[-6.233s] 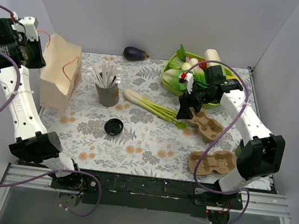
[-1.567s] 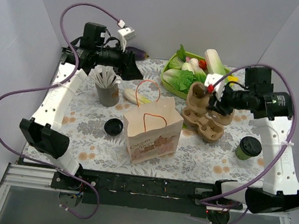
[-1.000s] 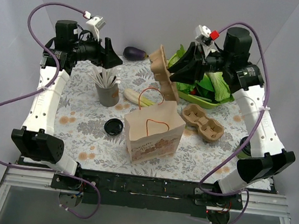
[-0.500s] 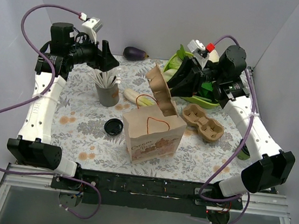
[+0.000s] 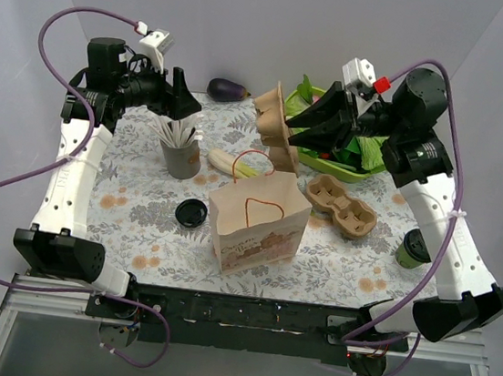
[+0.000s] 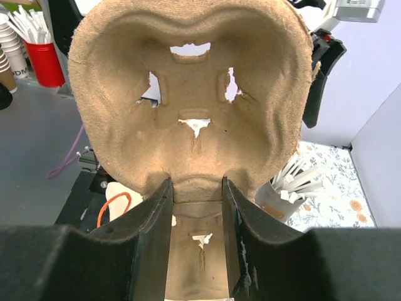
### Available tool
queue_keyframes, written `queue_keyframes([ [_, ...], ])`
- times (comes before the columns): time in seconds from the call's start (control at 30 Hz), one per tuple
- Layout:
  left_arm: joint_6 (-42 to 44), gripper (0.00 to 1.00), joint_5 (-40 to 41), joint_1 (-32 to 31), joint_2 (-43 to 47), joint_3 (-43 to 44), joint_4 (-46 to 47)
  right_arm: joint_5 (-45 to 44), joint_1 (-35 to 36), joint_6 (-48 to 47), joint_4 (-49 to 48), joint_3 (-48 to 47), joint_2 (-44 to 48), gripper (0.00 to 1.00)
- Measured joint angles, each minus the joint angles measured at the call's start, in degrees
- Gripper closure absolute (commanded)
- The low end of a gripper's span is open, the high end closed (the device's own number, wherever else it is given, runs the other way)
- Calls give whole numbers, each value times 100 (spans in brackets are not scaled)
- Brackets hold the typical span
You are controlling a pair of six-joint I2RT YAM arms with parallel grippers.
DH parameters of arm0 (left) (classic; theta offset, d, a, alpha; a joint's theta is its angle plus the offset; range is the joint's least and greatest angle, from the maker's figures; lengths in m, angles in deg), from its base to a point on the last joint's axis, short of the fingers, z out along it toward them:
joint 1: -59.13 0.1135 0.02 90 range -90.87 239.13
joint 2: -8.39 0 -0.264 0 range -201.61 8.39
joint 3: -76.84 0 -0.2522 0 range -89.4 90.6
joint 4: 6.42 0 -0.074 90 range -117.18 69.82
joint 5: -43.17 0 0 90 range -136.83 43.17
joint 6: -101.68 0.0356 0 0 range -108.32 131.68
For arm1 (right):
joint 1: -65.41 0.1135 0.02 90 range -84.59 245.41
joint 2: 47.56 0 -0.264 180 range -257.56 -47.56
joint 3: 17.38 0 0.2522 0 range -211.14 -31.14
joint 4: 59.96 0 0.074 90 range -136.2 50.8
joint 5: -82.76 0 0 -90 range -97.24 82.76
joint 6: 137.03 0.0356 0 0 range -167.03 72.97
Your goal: Pack the takeout coffee
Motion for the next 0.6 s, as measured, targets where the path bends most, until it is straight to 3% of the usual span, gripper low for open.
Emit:
queue_keyframes([
  [0.6, -68, 30, -103, -15, 9, -299, 57, -181, 450, -1996, 2260, 461, -31, 99],
])
